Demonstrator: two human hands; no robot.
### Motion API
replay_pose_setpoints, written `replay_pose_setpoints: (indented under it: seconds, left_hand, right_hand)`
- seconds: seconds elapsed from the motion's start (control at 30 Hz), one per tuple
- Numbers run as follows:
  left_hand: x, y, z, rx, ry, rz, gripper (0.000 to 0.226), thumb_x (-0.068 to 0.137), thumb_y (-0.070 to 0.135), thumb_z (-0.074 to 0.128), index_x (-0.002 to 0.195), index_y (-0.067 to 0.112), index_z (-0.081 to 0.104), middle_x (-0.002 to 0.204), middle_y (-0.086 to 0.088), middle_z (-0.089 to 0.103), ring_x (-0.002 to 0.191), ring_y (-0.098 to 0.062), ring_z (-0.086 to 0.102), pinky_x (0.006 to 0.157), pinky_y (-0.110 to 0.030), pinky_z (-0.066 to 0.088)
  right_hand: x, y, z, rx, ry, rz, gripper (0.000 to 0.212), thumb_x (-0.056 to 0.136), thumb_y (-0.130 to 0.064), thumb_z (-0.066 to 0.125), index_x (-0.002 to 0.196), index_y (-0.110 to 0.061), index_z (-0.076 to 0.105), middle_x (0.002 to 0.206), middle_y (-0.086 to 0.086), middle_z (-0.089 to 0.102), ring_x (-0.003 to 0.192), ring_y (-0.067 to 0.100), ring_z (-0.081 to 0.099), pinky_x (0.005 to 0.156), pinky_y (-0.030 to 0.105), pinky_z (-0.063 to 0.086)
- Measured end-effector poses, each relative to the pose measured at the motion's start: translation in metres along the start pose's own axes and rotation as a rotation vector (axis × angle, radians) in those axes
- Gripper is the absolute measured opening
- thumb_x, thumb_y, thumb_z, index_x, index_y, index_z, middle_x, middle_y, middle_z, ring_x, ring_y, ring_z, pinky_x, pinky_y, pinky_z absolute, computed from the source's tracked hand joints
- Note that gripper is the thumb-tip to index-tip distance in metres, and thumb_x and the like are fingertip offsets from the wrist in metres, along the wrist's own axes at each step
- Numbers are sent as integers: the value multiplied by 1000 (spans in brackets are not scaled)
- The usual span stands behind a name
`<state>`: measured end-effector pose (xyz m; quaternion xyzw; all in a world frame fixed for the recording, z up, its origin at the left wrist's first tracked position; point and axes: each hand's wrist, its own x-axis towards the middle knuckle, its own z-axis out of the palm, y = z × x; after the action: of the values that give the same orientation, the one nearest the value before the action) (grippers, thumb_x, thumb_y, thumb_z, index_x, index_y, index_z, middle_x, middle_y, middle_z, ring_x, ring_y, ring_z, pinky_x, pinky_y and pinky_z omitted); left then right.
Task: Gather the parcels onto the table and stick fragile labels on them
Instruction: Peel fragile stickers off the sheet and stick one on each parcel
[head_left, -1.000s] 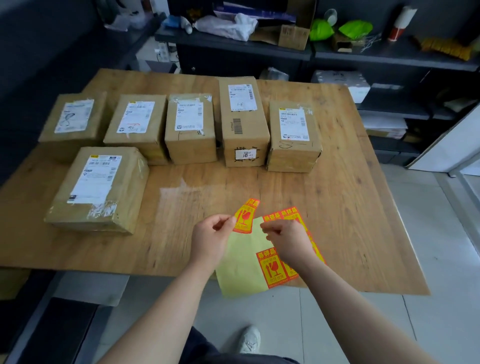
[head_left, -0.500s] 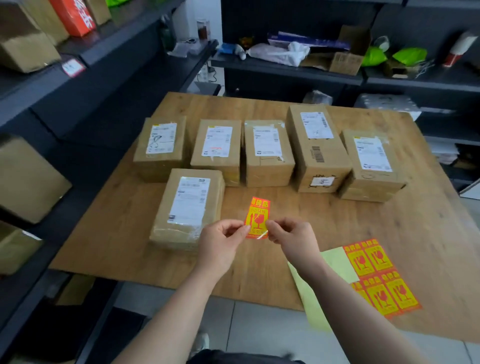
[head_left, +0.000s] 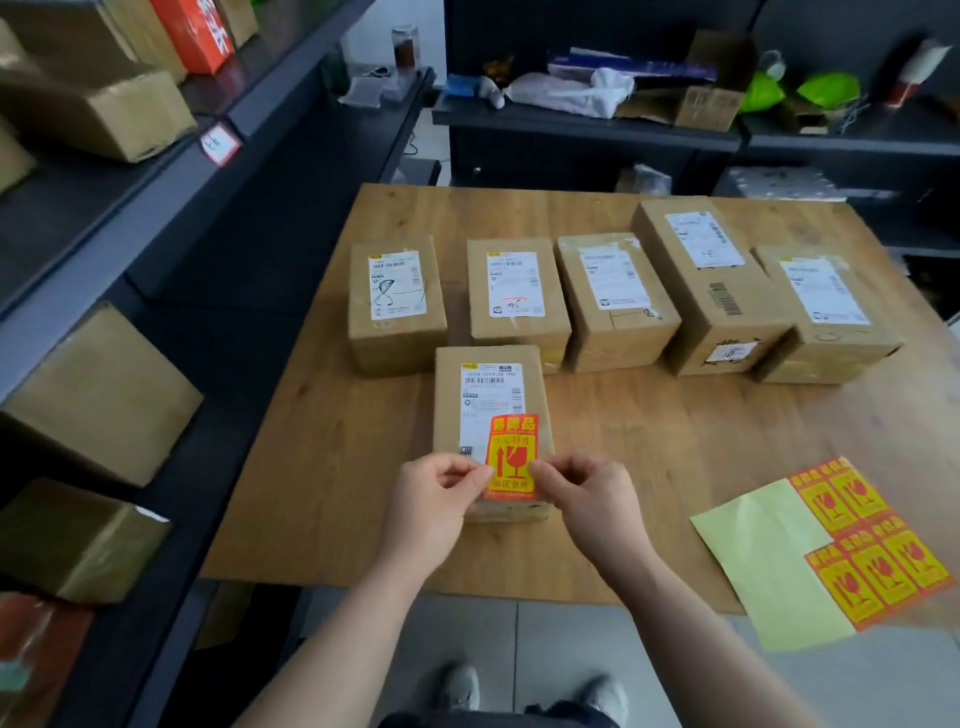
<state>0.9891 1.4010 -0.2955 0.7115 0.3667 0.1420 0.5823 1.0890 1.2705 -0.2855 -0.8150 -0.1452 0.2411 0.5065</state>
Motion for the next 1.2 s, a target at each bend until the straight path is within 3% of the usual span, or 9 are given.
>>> replay_pose_setpoints:
  seconds: [0.1,0.23,0.37,0.5,0.63,0.97,1.07,1.2]
  left_hand:
    - [3,-8,-9,128,-16,20,5,84,29,70,79,29,68,86,9,71,77,-7,66,64,-26,54]
    - [5,-8,-15,384,-42,75,7,87,35,64,82,30,62,98,11,55,81,-5,56,64,-17,44]
    - [12,-11,-11,501,-48,107,16,88,43,60,88,29,69,97,12,66,89,-9,59,75,-35,55]
    - [18,3,4,633,-31,170,23,89,45,58,80,26,68,88,11,68,85,-13,57,73,-32,50]
    - [22,14,20,693,-46,185,27,88,47,59,76,23,66,85,9,67,82,-14,58,73,-32,50]
    - [24,8,27,720,-65,165,24,89,43,59,76,23,61,85,7,66,77,-11,58,65,-25,50]
    - [24,8,27,742,-57,172,23,89,43,59,75,24,59,86,8,65,76,-11,57,60,-19,43]
    - [23,7,28,770,-43,192,23,89,43,58,76,24,58,86,7,65,75,-11,57,65,-23,49]
  right_hand:
    - [0,-2,10,-69,6,6,17,86,-30,67,75,-18,73,69,-4,72,66,10,67,67,37,56]
    - [-1,-3,15,-124,0,18,17,87,-29,65,74,-21,71,68,-6,71,64,9,65,63,31,54]
    - [3,0,13,-138,9,46,18,87,-29,65,74,-20,71,69,-5,71,66,11,67,65,34,56]
    - [13,0,-1,-189,7,99,20,90,-32,62,81,-17,71,72,-5,71,66,9,66,59,28,54]
    - [22,1,-18,-206,6,115,20,90,-30,63,81,-15,71,71,-2,68,63,9,60,57,24,50]
    - [27,14,-19,-218,-27,109,17,87,-29,67,80,-14,72,70,-2,70,69,16,66,67,33,58]
    - [28,16,-17,-246,-17,83,17,87,-30,68,81,-15,72,71,-5,69,68,11,65,63,27,57]
    - [29,17,-16,-266,-8,55,14,86,-30,68,81,-18,71,72,-9,68,67,7,64,57,17,50]
